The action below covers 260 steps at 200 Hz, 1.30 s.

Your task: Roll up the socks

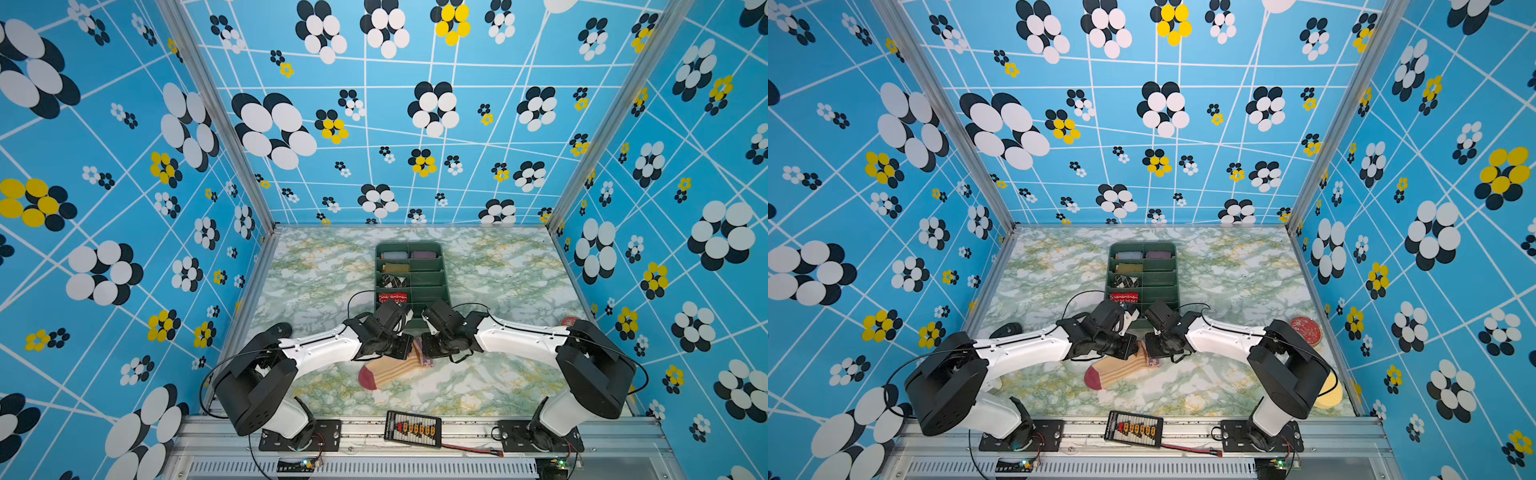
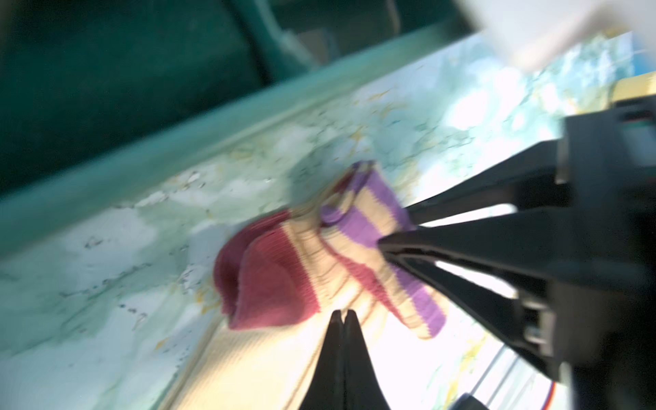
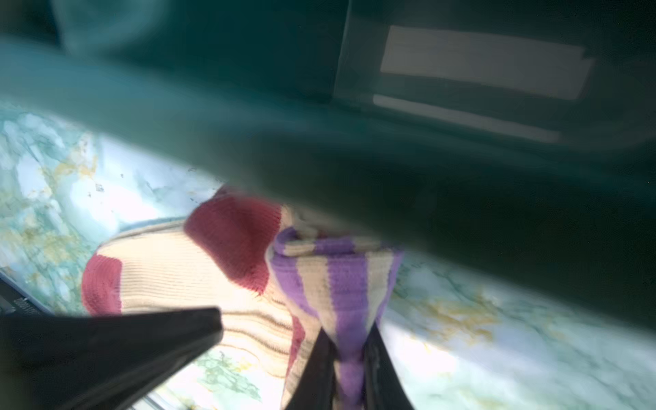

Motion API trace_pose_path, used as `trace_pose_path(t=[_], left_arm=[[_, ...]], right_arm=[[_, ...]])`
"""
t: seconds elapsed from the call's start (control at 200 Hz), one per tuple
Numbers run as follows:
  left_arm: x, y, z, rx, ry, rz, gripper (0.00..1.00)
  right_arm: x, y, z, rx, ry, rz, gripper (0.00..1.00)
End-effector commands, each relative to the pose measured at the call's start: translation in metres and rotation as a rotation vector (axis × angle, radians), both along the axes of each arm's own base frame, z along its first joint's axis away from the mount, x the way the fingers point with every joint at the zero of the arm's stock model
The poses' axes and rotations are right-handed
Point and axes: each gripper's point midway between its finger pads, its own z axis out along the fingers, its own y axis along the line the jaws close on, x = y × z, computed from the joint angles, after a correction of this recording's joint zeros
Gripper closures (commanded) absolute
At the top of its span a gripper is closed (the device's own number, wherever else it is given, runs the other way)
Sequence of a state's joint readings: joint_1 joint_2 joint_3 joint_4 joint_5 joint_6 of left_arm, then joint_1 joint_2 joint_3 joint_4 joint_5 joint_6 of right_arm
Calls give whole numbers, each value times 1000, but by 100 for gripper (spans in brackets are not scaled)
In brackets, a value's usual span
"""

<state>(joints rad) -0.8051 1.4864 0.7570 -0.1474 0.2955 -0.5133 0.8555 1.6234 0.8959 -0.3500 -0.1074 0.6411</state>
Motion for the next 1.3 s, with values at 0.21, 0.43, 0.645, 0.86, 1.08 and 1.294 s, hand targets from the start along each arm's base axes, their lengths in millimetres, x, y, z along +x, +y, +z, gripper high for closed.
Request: trace_pose_path(t=[0.21, 0.43, 0.645, 0.86, 1.08, 1.294], left_arm=[[3, -39, 7, -73, -3, -45, 99], [7, -44, -6, -43, 13, -52, 100], [-2, -40, -16, -20, 55, -65, 100], [-5, -32, -25, 5, 58, -49, 100], [-5, -33, -35, 11, 77, -49, 100], [-9, -30, -37, 14, 89, -51, 100]], right_arm=[[-12, -20, -20, -83, 39, -31, 83], [-13, -19, -20, -65, 34, -25, 82], [-13, -17, -22, -54, 40, -30, 82], [-14, -12, -20, -26, 42, -22, 80], [-14, -12, -15, -15, 32, -26, 77], [-13, -8, -15, 3, 39, -25, 75]])
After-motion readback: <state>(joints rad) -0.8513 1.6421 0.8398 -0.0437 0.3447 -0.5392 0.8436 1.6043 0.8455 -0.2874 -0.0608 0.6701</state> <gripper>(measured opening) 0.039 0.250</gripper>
